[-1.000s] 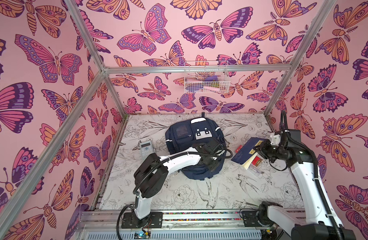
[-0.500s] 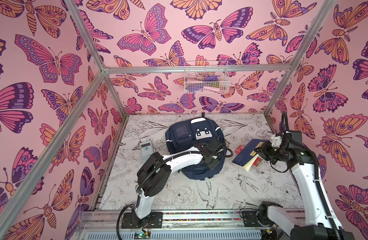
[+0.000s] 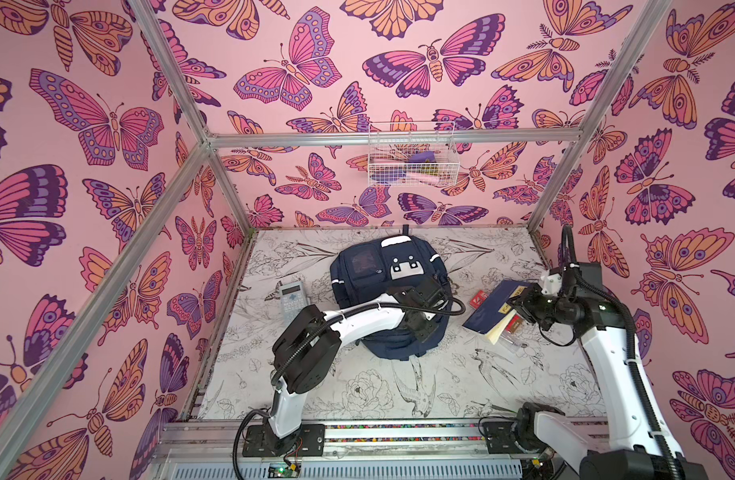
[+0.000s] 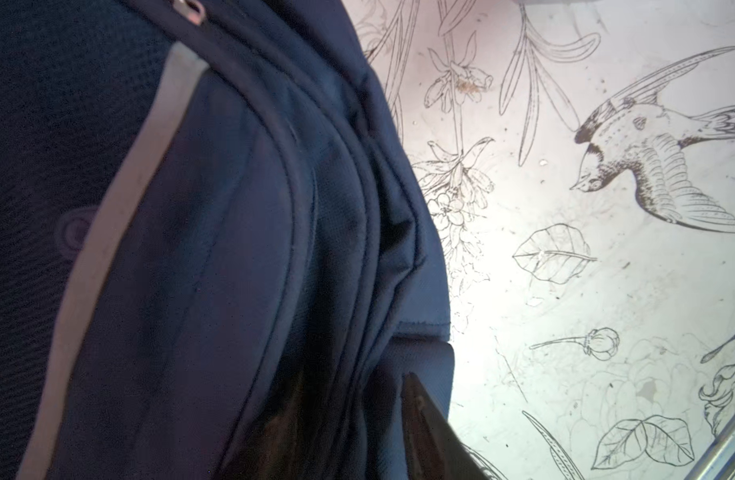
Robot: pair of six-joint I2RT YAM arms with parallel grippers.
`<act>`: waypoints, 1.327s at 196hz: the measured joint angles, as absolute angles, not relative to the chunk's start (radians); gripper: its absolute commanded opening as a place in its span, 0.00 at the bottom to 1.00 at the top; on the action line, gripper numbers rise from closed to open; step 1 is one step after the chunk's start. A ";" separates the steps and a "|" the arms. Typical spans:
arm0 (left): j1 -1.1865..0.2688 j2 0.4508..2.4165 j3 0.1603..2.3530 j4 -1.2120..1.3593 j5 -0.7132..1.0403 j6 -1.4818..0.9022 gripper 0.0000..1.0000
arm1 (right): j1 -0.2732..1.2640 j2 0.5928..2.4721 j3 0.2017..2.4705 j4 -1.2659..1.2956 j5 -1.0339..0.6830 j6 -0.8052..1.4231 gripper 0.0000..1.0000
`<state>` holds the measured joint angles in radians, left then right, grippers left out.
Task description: Pack the student bag
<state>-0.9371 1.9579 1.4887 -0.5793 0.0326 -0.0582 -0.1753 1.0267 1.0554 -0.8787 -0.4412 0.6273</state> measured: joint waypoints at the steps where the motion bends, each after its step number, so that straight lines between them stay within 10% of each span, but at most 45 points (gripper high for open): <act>1: -0.937 1.958 1.489 -0.579 0.033 -0.058 0.38 | -0.175 1.026 1.055 -0.879 -0.441 0.627 0.00; 59: -0.949 1.963 1.489 -0.584 -0.032 -0.055 0.00 | -0.176 1.020 1.055 -0.878 -0.450 0.628 0.00; 184: -0.733 1.719 1.513 -0.539 0.152 -0.235 0.00 | -0.161 0.905 0.956 -0.734 -0.569 0.737 0.00; 260: -0.639 1.682 1.522 -0.482 0.336 -0.378 0.00 | 0.250 0.823 0.699 -0.376 -0.475 1.003 0.00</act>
